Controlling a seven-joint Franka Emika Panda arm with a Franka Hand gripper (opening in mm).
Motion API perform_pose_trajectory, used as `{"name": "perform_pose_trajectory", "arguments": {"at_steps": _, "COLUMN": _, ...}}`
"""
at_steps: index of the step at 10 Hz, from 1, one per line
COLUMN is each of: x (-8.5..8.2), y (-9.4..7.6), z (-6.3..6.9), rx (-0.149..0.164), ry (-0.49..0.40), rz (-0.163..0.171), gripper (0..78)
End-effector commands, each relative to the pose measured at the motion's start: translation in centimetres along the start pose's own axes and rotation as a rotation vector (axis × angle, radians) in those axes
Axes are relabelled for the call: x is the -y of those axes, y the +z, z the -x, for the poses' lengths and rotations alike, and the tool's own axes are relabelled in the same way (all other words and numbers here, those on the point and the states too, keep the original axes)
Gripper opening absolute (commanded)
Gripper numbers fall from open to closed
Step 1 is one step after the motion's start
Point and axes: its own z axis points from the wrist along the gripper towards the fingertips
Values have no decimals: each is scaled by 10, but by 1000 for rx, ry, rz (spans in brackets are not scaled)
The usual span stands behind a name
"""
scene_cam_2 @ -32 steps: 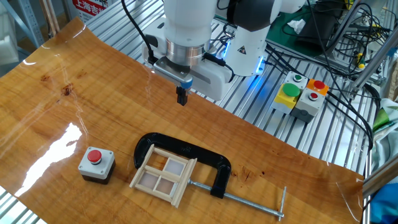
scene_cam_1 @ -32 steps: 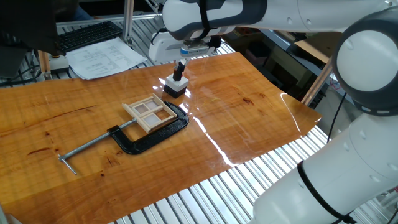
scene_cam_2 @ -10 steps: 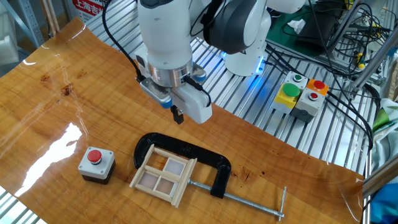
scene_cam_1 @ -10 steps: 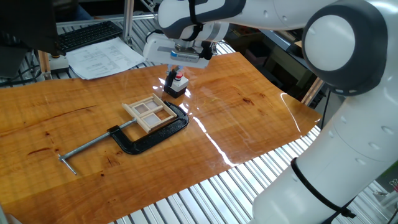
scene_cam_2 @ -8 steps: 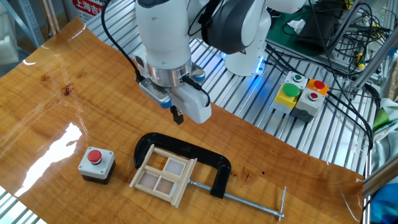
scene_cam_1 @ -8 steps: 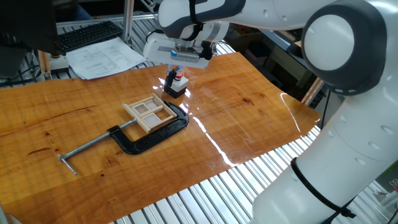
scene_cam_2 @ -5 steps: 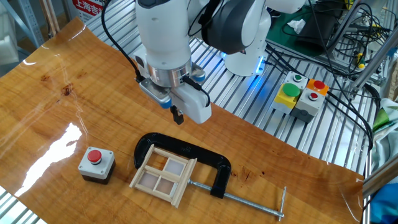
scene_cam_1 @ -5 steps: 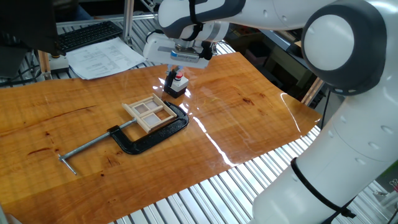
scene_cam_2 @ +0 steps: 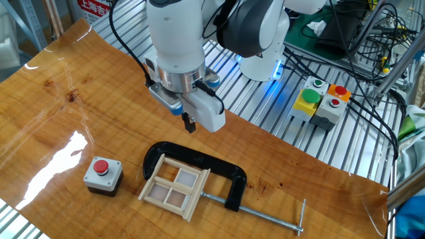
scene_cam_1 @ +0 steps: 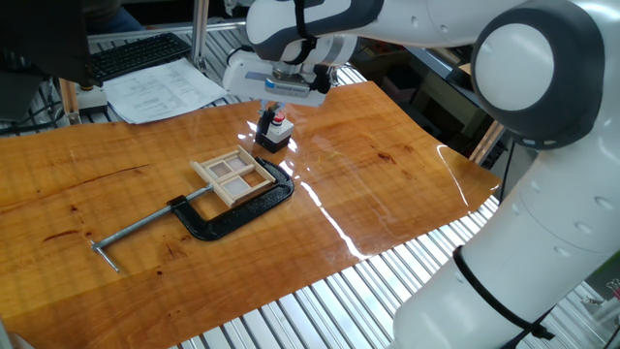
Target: Close a sliding window
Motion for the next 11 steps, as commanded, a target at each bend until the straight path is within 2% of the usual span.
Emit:
{"name": "perform_pose_trajectory", "arguments": {"at_steps": 1, "x": 0, "y": -1, "z": 1, "rx": -20, "ry": 62, "rz": -22, "gripper": 0}}
{"name": "perform_pose_trajectory", "arguments": {"at_steps": 8, "x": -1, "y": 2, "z": 0, "rx": -11, "ry": 54, "rz": -15, "gripper": 0}}
{"name": "perform_pose_trajectory", "arguments": {"at_steps": 11, "x": -7, "y": 22, "z": -1, "rx": -7, "ry": 63, "rz": -13, "gripper": 0}}
